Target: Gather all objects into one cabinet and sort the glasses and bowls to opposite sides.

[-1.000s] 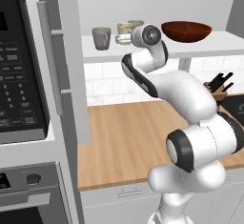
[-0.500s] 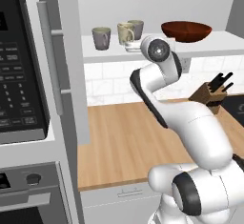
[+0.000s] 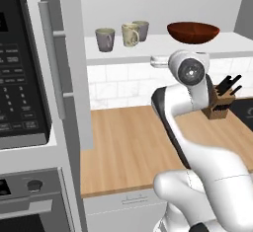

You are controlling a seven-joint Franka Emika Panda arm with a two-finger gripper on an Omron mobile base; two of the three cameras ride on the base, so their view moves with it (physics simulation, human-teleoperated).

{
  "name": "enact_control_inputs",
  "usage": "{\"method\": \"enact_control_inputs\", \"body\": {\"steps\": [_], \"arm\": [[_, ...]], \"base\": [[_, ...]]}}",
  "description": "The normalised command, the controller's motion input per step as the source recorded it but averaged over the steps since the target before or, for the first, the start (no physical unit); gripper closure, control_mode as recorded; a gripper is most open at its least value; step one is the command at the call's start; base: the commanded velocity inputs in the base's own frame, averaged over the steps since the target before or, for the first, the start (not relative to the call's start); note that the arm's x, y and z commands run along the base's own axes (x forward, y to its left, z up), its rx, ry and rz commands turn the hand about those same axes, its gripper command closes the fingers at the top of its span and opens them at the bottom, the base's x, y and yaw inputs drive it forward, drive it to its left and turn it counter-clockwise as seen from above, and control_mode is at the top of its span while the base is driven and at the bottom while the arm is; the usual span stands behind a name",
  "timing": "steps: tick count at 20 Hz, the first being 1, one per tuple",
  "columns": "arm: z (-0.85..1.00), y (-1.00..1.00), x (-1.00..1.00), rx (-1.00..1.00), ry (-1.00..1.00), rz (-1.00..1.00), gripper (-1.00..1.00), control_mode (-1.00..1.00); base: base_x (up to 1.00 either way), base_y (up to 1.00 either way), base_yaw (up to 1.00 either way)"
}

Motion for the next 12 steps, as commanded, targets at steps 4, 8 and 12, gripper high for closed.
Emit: {"method": "enact_control_inputs", "body": {"steps": [4, 8, 12], "arm": [[0.08, -0.54, -0.84, -0.02, 0.06, 0.07, -1.00, -1.00], [0.12, -0.52, -0.91, -0.02, 0.03, 0.15, -1.00, -1.00], [0.14, -0.40, -1.00, -0.02, 0.00, 0.13, -1.00, -1.00]], "base": [[0.00, 0.00, 0.00], [0.00, 0.00, 0.00], [0.00, 0.00, 0.00]]}}
